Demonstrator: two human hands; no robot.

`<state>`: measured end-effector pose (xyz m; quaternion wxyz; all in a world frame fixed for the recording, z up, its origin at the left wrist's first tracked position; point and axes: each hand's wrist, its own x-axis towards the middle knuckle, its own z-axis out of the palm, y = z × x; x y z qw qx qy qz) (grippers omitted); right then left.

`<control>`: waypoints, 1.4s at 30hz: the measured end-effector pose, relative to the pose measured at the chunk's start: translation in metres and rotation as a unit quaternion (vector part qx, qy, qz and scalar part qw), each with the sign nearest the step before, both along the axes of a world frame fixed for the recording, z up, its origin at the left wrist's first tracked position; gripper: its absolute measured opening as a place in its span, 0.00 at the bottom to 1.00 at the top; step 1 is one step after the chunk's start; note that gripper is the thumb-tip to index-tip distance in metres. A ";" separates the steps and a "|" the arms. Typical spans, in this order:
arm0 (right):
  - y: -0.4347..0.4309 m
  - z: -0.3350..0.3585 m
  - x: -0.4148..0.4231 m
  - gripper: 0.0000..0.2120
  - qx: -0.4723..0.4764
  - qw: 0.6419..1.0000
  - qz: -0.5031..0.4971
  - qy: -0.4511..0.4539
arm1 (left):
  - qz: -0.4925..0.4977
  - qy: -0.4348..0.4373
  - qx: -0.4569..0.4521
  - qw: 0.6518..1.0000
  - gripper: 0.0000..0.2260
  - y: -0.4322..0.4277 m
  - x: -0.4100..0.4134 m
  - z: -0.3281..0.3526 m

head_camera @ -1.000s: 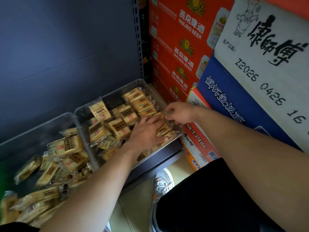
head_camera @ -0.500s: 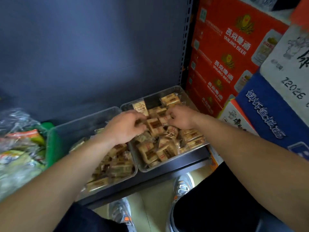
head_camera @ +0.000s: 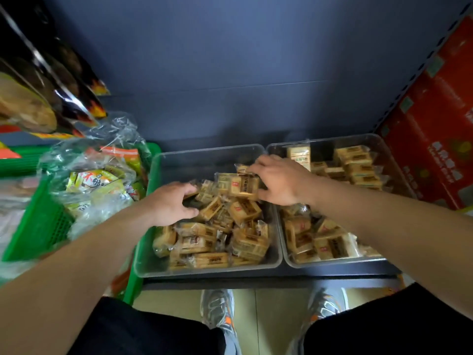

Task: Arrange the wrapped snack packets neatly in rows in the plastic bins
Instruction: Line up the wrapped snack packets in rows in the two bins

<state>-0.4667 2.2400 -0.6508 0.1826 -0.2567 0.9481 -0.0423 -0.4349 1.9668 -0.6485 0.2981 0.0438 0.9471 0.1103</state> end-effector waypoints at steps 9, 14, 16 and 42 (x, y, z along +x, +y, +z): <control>-0.062 -0.072 -0.026 0.39 0.158 0.987 0.009 0.033 | 0.029 0.031 0.041 0.998 0.31 -0.018 -0.045 -0.041; -0.066 -0.073 -0.030 0.32 0.016 0.998 0.012 -0.057 | 0.040 0.000 0.128 0.991 0.47 -0.004 -0.072 -0.069; -0.062 -0.071 -0.035 0.32 -0.020 0.995 0.041 -0.084 | 0.044 -0.037 0.174 0.983 0.50 0.000 -0.078 -0.078; -0.051 -0.063 -0.049 0.21 0.011 0.995 0.089 -0.041 | 0.072 -0.015 0.180 0.981 0.09 -0.042 -0.057 -0.061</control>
